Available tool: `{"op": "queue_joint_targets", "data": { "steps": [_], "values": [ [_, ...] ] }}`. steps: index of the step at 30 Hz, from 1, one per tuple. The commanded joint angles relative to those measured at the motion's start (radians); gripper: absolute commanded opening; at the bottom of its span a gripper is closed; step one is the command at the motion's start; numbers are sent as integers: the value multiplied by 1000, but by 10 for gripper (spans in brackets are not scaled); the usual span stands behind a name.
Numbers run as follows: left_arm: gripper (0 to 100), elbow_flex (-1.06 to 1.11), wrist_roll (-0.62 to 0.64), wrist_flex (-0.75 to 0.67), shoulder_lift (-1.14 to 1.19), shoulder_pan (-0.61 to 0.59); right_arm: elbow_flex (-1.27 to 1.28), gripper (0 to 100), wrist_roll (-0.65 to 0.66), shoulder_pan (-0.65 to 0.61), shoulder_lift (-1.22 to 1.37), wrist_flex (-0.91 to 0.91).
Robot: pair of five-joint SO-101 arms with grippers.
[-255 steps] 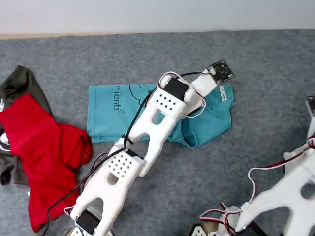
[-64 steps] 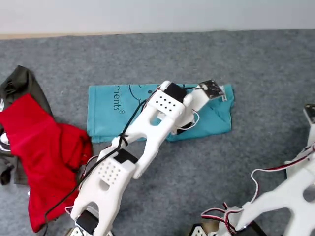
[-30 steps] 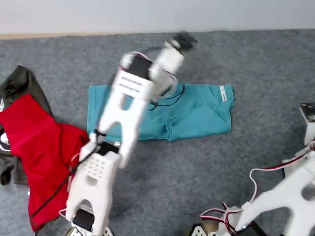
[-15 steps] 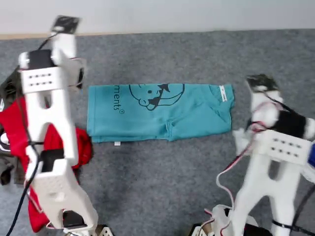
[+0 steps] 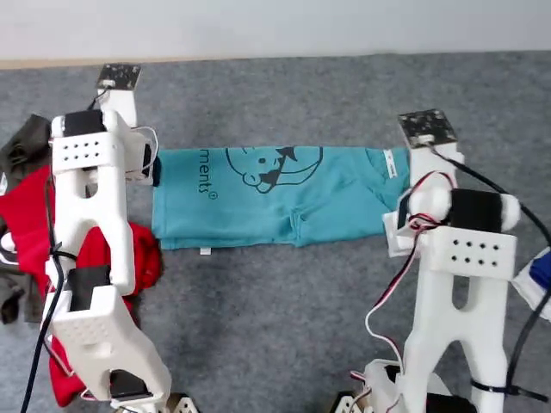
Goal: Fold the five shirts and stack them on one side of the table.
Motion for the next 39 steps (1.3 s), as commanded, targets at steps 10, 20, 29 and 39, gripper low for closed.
{"op": "queue_joint_targets", "data": {
  "steps": [10,20,29,39],
  "values": [
    [228,-136,8,-54,239,12,-68,133,-5,259,-30,31],
    [228,-309,6,-21,440,34,-68,133,81,309,-30,31],
    [179,-526,25,87,595,41,-69,133,95,309,-30,24],
    [2,-819,28,242,787,84,-74,133,95,309,-30,25]
  ]
}}
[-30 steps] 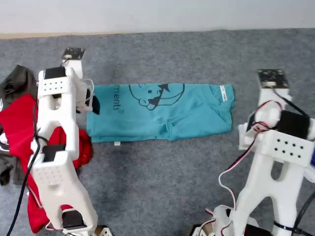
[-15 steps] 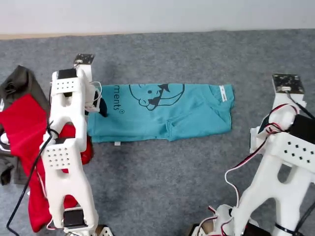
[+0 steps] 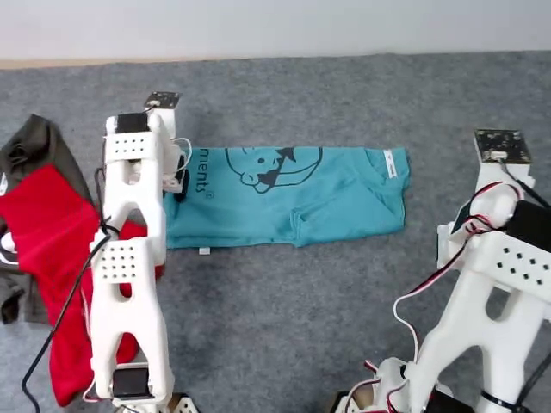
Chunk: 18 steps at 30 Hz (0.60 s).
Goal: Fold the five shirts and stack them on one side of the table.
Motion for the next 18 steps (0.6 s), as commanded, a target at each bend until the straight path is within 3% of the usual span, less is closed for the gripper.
{"op": "queue_joint_targets", "data": {
  "steps": [1,14,18],
  "values": [
    [1,-81,6,29,40,5,-74,133,11,13,-30,2],
    [2,-59,11,31,-212,-29,-74,133,11,15,-31,7],
    [2,53,-2,31,-338,32,-74,133,11,15,-31,7]
  ]
}}
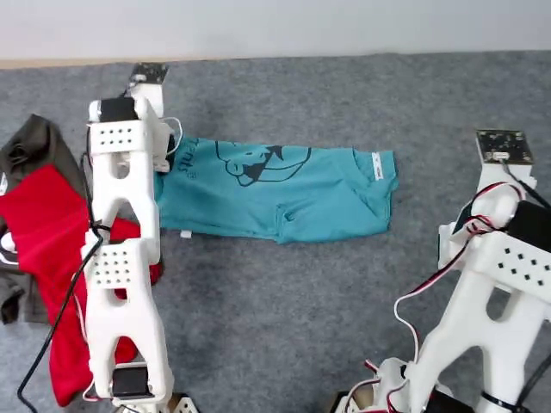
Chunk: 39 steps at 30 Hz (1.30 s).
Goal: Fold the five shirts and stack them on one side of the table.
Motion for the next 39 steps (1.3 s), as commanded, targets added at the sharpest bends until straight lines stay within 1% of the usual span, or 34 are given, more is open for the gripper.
{"op": "queue_joint_targets", "data": {
  "steps": [1,6,13,19,26,31,33,39],
  "values": [
    [2,74,-20,23,-173,63,-74,133,11,8,-31,7],
    [2,137,-34,21,-288,184,-74,133,11,8,-31,7],
    [2,133,-31,20,-322,339,-74,133,11,12,-31,8],
    [2,105,29,6,-316,446,-74,133,12,76,-31,8],
    [2,10,86,-26,-313,578,-71,133,138,171,-31,31],
    [2,7,104,-80,-313,643,-69,133,160,197,-31,64],
    [2,8,124,-106,-313,654,-69,133,157,211,-31,65],
    [2,7,130,-161,-313,700,-68,133,158,243,-31,67]
  ]
}}
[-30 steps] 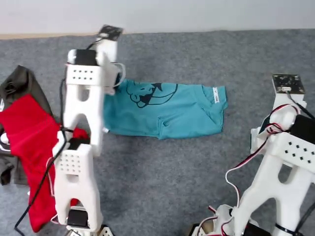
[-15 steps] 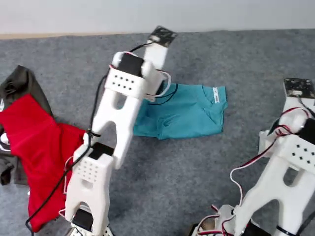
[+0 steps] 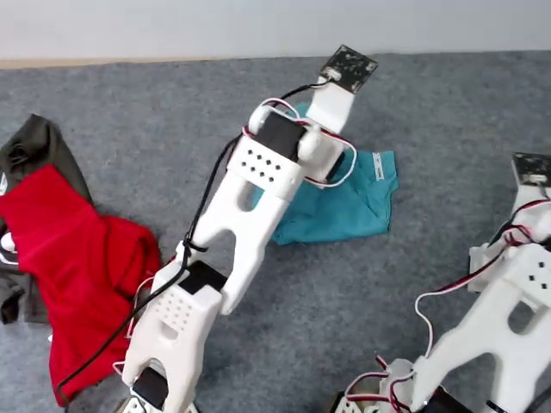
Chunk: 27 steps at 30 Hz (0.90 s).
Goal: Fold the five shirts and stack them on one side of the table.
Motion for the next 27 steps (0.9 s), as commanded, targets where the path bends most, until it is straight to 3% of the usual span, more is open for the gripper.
{"op": "queue_joint_targets", "data": {
  "steps": [1,27],
  "values": [
    [2,-38,12,-38,-64,32,-68,133,11,30,-31,18],
    [2,-39,66,-181,28,132,-68,133,12,27,-30,42]
  ]
}}
